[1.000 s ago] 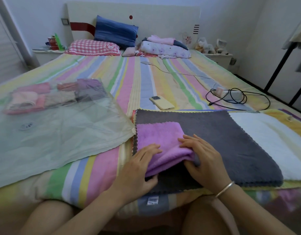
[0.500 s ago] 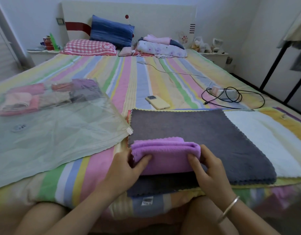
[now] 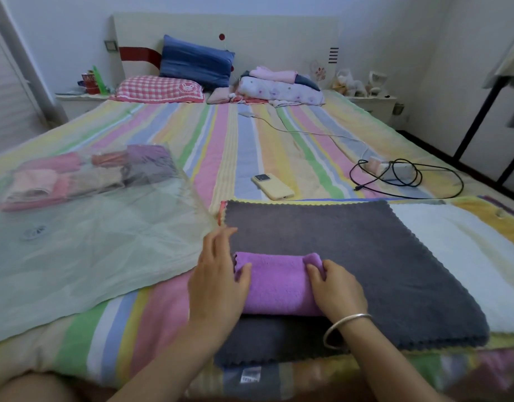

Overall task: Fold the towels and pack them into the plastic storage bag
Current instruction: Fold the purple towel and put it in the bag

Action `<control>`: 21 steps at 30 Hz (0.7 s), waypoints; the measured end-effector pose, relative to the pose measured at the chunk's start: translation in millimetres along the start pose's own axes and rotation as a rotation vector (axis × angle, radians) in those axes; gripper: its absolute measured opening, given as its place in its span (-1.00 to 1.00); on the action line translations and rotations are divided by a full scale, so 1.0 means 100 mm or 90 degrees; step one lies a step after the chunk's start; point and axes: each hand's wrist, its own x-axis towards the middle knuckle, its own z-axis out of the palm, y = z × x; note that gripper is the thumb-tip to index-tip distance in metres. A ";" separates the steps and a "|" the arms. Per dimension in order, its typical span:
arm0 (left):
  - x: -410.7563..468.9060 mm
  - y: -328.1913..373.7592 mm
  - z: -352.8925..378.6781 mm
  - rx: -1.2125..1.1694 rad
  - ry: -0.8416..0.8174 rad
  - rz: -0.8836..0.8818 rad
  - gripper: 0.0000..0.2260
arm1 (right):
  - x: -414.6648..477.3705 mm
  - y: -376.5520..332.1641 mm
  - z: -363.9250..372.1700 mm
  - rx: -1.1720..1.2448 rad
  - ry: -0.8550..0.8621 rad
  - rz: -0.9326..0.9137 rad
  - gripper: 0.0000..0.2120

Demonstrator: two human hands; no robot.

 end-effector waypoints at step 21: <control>0.05 -0.21 0.04 -0.320 -0.257 0.023 -0.65 | 0.11 -0.62 -0.25 -0.556 -0.332 -0.523 -0.28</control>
